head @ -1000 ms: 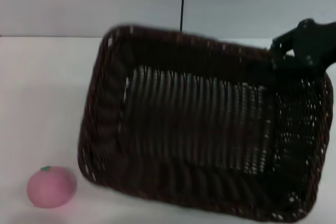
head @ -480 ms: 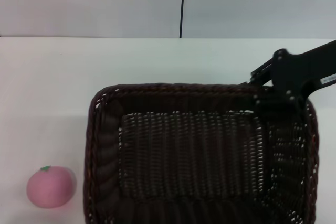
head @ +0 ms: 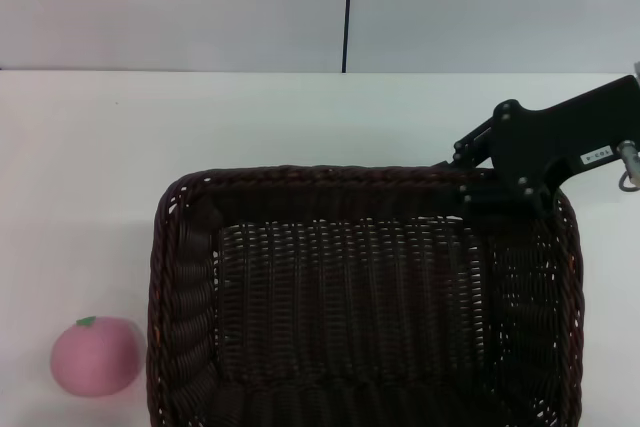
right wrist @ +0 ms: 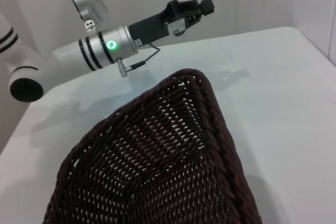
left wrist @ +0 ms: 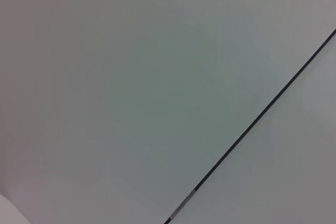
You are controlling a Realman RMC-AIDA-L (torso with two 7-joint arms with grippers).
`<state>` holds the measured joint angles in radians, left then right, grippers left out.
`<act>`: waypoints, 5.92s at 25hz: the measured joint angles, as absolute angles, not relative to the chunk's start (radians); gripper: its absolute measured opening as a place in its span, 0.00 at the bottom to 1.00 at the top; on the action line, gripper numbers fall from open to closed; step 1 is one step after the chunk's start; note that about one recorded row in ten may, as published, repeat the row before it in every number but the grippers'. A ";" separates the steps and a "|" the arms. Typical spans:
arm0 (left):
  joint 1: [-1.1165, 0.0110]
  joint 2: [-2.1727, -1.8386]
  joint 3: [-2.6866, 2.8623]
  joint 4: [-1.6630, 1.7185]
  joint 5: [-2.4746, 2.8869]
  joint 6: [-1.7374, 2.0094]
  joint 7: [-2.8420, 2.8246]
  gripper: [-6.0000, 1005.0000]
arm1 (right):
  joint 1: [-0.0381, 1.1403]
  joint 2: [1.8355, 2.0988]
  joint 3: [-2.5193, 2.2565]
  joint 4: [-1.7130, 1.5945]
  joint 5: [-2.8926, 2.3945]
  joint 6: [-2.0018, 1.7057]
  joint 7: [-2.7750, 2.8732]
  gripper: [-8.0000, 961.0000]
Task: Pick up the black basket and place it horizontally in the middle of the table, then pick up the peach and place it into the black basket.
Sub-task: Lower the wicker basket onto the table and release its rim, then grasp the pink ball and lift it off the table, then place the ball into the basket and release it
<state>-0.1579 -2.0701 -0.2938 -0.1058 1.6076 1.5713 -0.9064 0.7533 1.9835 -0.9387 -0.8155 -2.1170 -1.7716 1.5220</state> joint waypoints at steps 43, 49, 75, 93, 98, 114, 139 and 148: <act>-0.157 -1.972 0.373 0.372 1.616 1.752 -1.183 0.20 | 0.290 2.071 -0.363 -0.276 -1.107 -1.473 0.825 0.52; -0.140 -1.973 0.382 0.420 1.730 1.778 -1.173 0.33 | 0.273 2.070 -0.246 -0.255 -1.106 -1.461 0.824 0.52; -0.086 -1.951 0.372 0.454 2.052 1.759 -1.156 0.82 | 0.299 2.073 -0.138 -0.231 -1.108 -1.377 0.832 0.52; -0.097 -1.956 0.392 0.449 2.131 1.731 -1.156 0.74 | 0.322 2.067 -0.141 -0.229 -1.117 -1.334 0.804 0.52; -0.106 -1.956 0.407 0.451 2.138 1.742 -1.160 0.60 | 0.330 2.067 -0.141 -0.229 -1.117 -1.305 0.797 0.52; -0.133 -1.936 0.169 0.443 2.128 1.822 -1.159 0.21 | 0.326 2.066 -0.141 -0.229 -1.117 -1.296 0.796 0.52; -0.479 -2.064 0.248 0.277 2.096 1.829 -1.138 0.11 | 0.321 2.071 -0.140 -0.207 -1.113 -1.290 0.796 0.52; -0.476 -2.060 0.244 0.271 2.095 1.817 -1.132 0.53 | 0.329 2.071 -0.141 -0.207 -1.113 -1.288 0.796 0.52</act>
